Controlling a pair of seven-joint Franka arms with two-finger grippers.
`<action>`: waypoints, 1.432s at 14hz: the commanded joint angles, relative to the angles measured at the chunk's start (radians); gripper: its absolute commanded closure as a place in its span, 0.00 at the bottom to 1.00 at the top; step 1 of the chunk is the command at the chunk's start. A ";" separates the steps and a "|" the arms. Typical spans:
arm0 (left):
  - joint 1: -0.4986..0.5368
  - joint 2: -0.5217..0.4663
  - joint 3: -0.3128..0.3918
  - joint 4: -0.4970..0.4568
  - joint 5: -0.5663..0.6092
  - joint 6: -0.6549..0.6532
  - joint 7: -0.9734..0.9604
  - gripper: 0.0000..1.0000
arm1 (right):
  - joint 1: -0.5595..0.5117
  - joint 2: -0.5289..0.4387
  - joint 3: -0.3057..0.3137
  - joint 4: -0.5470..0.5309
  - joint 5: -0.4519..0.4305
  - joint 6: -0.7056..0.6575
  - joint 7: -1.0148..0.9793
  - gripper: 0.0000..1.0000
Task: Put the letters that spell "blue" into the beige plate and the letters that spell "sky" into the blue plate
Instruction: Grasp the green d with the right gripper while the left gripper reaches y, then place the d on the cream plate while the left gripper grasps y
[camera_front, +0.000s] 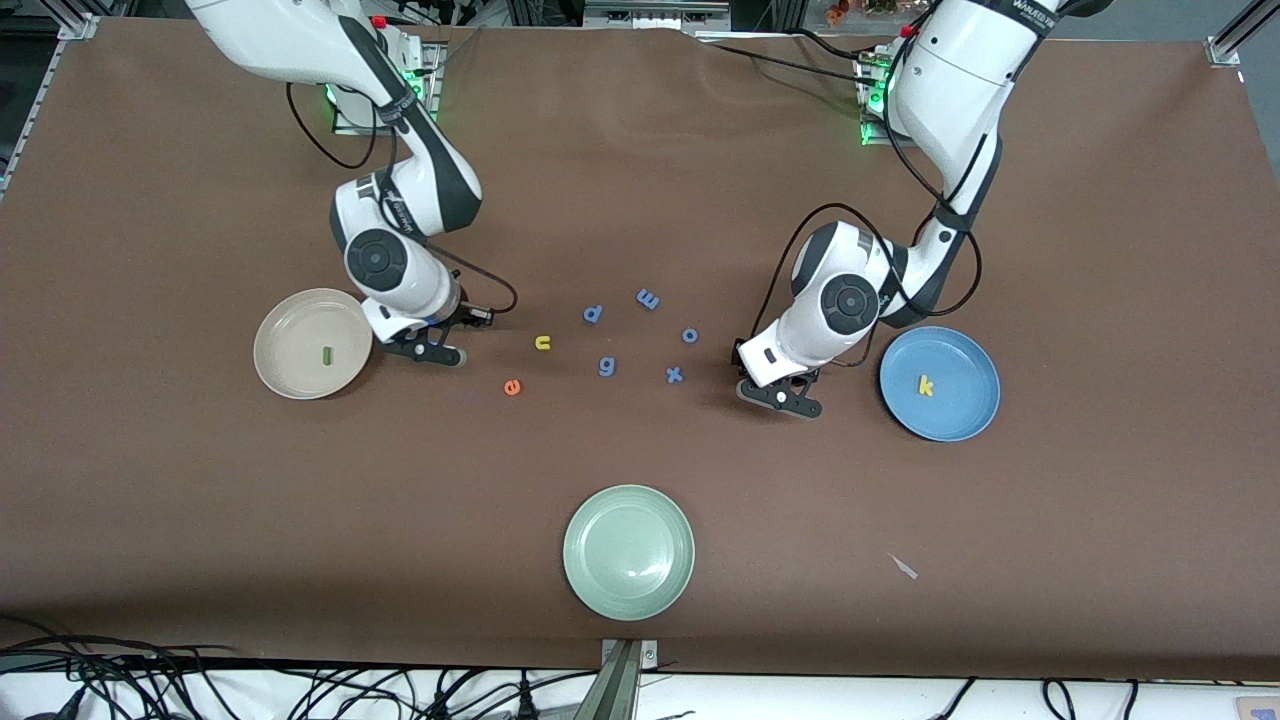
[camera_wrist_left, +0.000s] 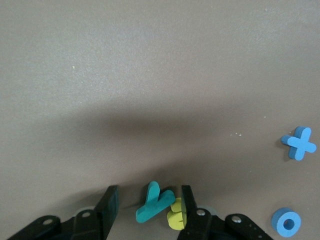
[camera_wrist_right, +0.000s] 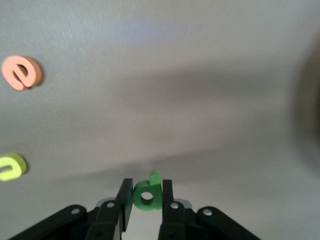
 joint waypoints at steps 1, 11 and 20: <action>-0.019 0.018 0.009 0.020 -0.009 0.003 0.002 0.42 | -0.001 -0.045 -0.099 0.010 -0.007 -0.072 -0.230 0.95; -0.019 0.023 0.009 0.012 0.045 0.003 0.015 0.99 | -0.048 0.005 -0.322 0.010 0.002 -0.069 -0.626 0.00; -0.018 0.017 0.009 0.023 0.031 0.003 0.002 0.32 | -0.016 0.032 -0.145 0.198 0.014 -0.110 -0.286 0.00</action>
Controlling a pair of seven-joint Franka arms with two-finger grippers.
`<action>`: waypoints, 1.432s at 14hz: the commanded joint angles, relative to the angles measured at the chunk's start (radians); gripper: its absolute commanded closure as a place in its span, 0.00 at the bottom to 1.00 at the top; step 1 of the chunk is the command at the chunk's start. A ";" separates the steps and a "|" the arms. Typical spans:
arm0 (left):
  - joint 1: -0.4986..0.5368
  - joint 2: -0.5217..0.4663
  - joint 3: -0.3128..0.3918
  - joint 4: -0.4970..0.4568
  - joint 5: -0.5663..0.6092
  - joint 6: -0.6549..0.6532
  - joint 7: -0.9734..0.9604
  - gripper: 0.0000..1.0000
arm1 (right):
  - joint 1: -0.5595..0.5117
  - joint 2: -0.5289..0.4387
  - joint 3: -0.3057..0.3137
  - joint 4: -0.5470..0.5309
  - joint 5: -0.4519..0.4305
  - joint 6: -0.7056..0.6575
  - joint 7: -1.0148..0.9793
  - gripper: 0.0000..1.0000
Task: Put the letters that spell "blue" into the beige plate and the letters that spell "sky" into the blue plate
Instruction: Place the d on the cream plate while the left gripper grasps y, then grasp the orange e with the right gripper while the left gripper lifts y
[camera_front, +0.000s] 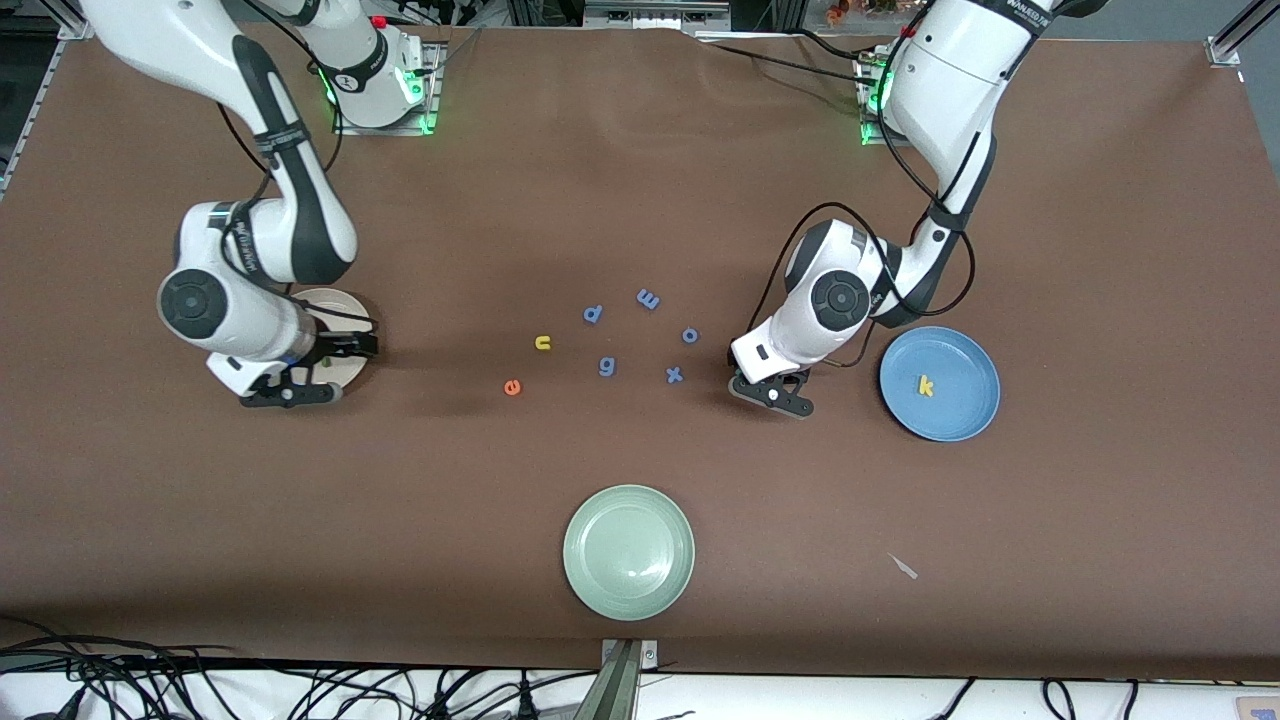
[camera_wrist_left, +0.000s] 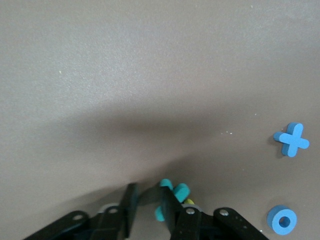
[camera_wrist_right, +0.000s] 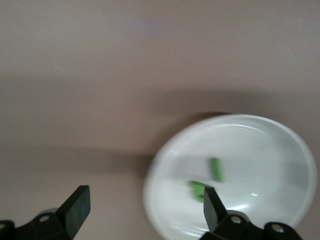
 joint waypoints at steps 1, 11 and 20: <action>-0.007 0.013 0.009 0.016 0.008 0.003 -0.005 0.32 | 0.013 0.050 0.083 0.105 0.008 -0.027 0.124 0.00; -0.036 -0.019 -0.014 0.016 0.006 -0.006 -0.106 0.33 | 0.141 0.294 0.151 0.366 0.018 0.028 0.247 0.00; -0.051 0.010 -0.013 0.012 0.032 0.003 -0.098 0.33 | 0.154 0.327 0.153 0.305 0.022 0.115 0.227 0.01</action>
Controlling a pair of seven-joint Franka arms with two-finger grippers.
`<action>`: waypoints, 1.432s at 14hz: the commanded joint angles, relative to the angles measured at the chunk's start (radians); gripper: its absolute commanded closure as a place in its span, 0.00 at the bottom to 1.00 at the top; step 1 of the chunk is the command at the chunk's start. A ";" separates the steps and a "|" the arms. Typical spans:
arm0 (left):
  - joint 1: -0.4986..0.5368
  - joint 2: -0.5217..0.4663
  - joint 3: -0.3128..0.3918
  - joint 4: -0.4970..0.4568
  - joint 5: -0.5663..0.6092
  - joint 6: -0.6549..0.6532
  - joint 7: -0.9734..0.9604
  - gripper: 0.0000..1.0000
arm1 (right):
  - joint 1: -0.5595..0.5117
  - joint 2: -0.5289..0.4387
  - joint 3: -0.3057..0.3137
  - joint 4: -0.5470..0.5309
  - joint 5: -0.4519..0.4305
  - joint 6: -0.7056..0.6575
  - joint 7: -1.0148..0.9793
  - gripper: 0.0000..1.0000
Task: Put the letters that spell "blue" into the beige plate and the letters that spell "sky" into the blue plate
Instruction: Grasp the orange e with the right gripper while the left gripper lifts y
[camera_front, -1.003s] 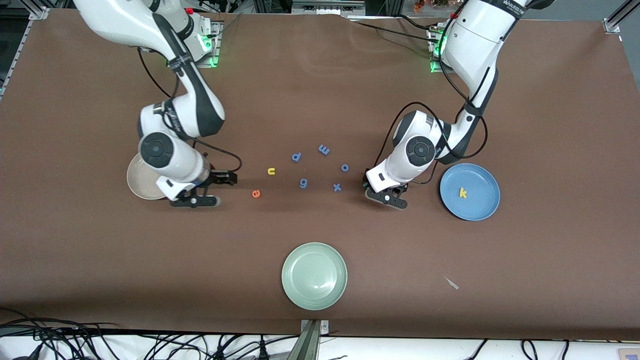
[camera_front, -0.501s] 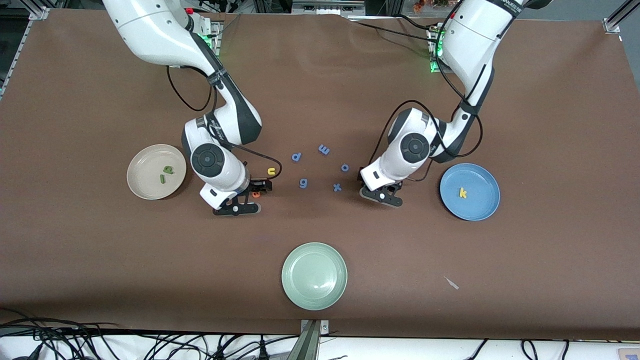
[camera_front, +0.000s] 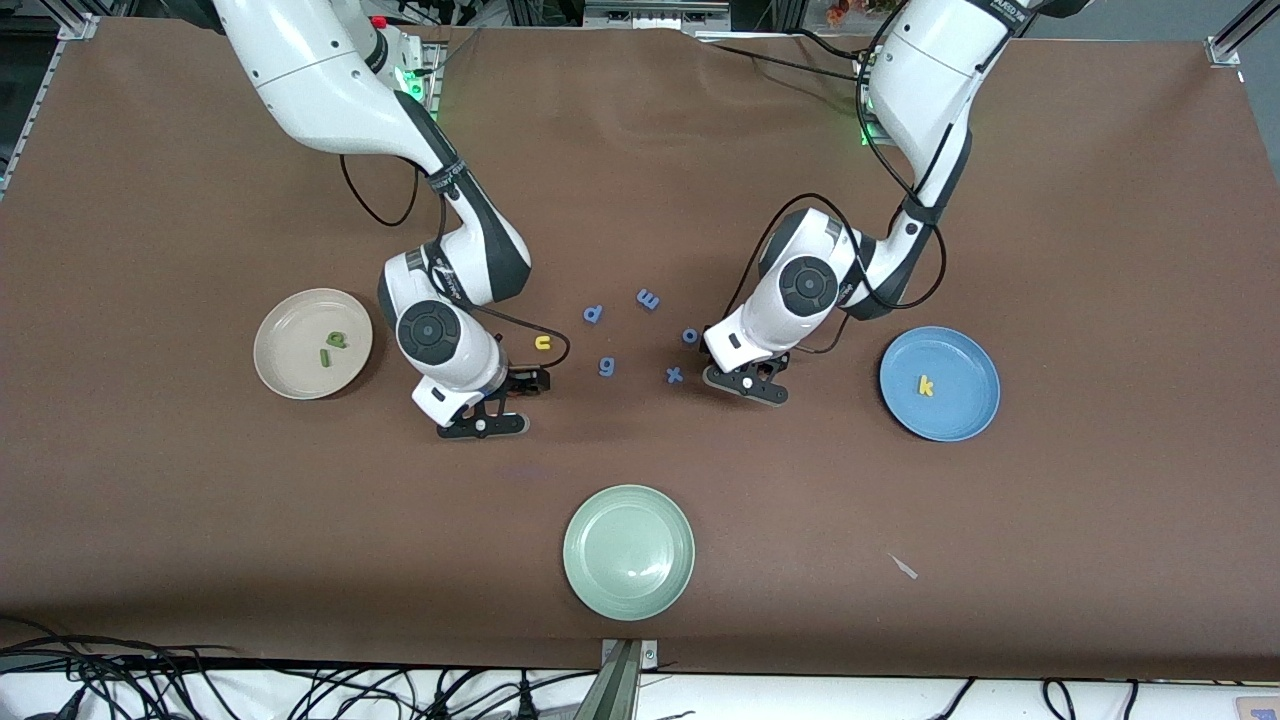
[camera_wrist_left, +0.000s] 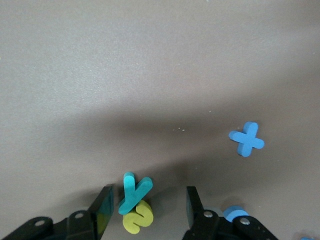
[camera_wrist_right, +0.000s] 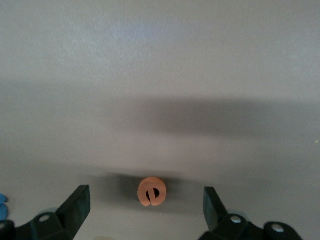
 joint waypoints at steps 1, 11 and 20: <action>-0.002 0.001 0.004 -0.002 0.044 0.003 0.010 0.33 | 0.007 0.004 -0.002 -0.038 0.017 0.048 -0.013 0.01; -0.002 0.019 0.004 -0.001 0.044 0.003 0.014 0.99 | 0.007 -0.008 0.003 -0.075 0.018 0.069 -0.005 0.61; 0.230 -0.194 0.007 -0.044 0.044 -0.152 0.246 1.00 | -0.042 -0.078 -0.003 -0.038 0.026 -0.098 -0.071 0.78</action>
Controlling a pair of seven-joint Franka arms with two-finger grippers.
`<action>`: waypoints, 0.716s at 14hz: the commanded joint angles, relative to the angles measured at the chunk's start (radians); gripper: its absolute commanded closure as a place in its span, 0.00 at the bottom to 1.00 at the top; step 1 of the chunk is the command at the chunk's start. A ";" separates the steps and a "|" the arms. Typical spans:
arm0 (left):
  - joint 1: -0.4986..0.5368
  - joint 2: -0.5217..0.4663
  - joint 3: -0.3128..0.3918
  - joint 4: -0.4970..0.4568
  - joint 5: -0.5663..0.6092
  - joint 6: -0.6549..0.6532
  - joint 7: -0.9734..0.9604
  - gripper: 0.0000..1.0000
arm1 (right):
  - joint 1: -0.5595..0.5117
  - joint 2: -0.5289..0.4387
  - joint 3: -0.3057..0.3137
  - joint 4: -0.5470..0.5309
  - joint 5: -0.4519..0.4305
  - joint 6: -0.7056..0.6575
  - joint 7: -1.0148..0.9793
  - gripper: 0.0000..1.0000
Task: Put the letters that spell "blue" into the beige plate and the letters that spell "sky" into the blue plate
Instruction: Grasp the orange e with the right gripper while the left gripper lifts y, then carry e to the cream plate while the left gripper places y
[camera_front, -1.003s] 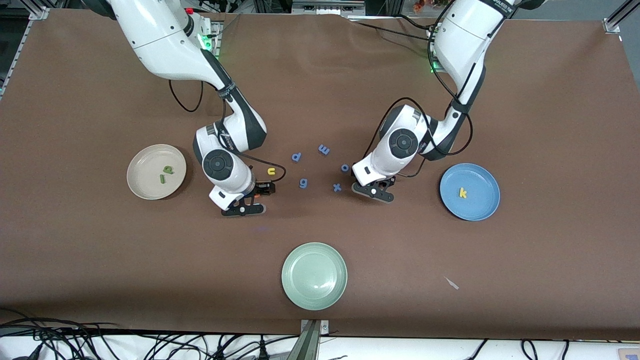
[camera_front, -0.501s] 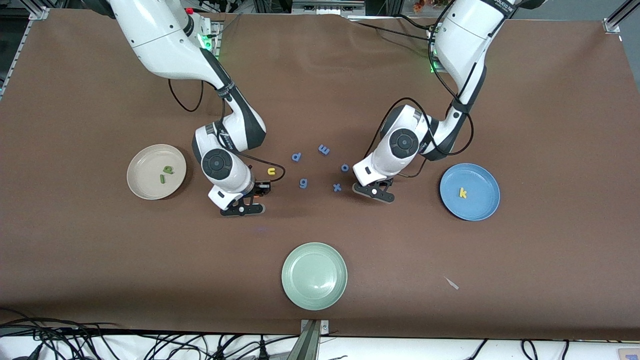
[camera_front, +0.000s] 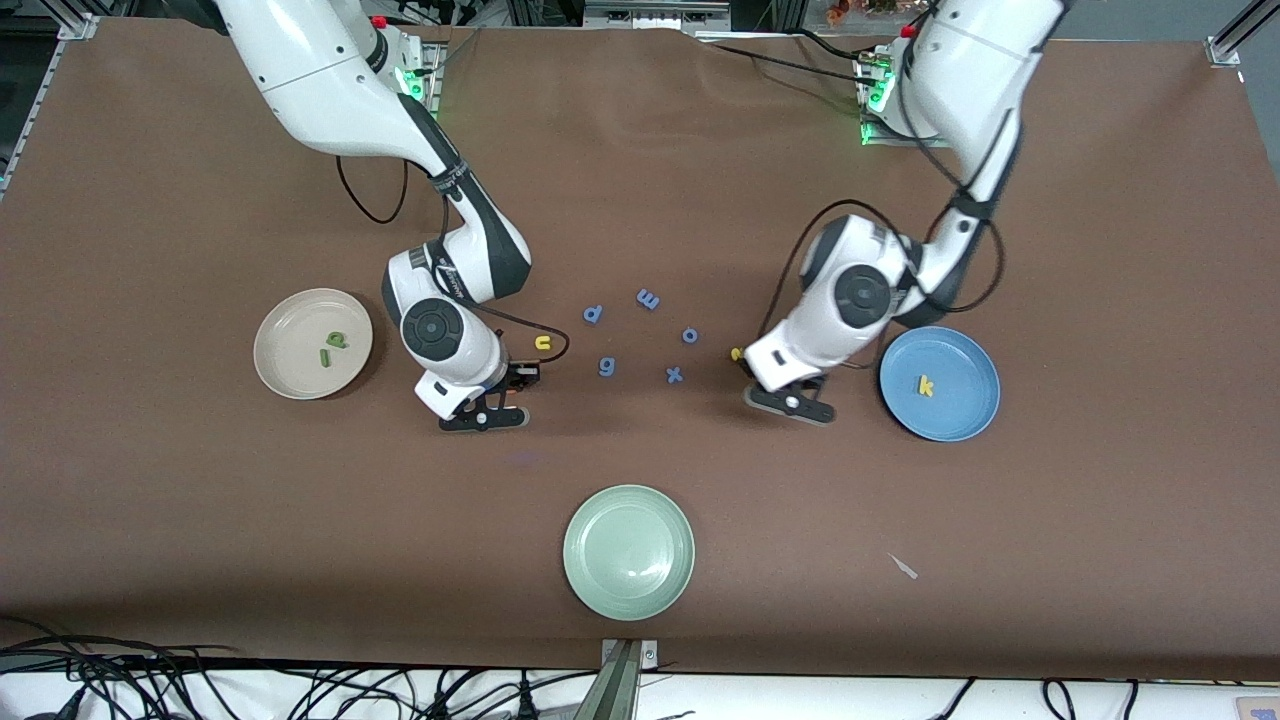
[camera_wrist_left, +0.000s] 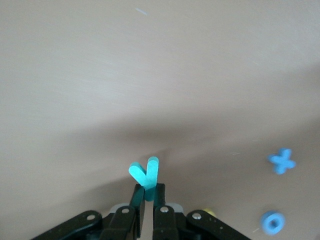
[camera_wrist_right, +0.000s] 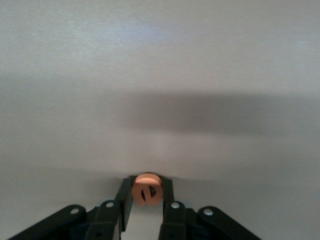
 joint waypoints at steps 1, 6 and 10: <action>0.133 -0.111 -0.009 -0.076 0.020 -0.072 0.204 1.00 | -0.052 -0.086 -0.005 -0.013 0.022 -0.105 -0.114 0.78; 0.238 -0.142 0.032 -0.196 0.134 -0.109 0.341 0.98 | -0.093 -0.205 -0.124 -0.151 0.022 -0.171 -0.289 0.78; 0.250 -0.137 0.033 -0.191 0.170 -0.098 0.333 0.31 | -0.093 -0.235 -0.218 -0.231 0.016 -0.177 -0.323 0.78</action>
